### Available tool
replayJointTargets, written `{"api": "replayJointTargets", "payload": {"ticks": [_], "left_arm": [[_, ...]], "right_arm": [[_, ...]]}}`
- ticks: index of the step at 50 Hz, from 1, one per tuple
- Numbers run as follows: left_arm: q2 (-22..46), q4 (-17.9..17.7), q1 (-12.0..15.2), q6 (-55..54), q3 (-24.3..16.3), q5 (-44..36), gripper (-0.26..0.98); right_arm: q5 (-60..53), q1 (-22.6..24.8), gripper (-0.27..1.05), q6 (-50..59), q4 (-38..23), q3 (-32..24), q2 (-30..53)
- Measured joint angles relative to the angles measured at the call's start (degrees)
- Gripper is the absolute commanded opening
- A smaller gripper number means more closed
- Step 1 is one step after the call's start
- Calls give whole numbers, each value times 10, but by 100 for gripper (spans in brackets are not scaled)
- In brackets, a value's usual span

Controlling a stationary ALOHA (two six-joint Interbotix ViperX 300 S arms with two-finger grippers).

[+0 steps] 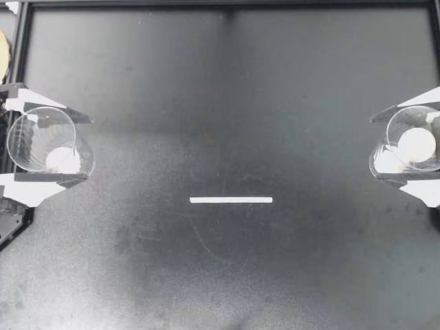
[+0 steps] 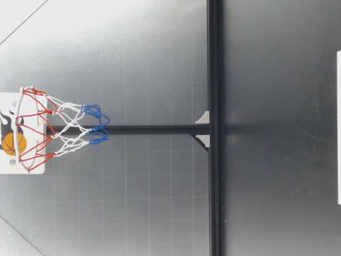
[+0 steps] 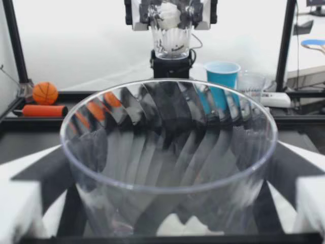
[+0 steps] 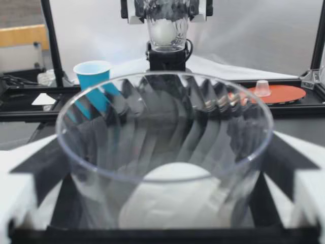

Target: Transfer one of the two balls in the right glass into the left glass, then transfer it back to the right glass.

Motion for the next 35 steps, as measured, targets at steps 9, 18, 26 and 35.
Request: {"api": "replayJointTargets", "payload": {"ticks": [9,18,26,35], "left_arm": [[7,0,-7,6,23,-33,8],[19,0,-7,9,25,-61,8],[57,0,-7,8,18,-64,8],[118,-1,-8,4,-10,-71,8]], "right_arm": [[4,-1,19,2,0,0,9],[5,-1,20,2,0,-11,37],[5,-1,21,-3,0,-41,83],[5,-1,33,-11,0,-84,137]]}}
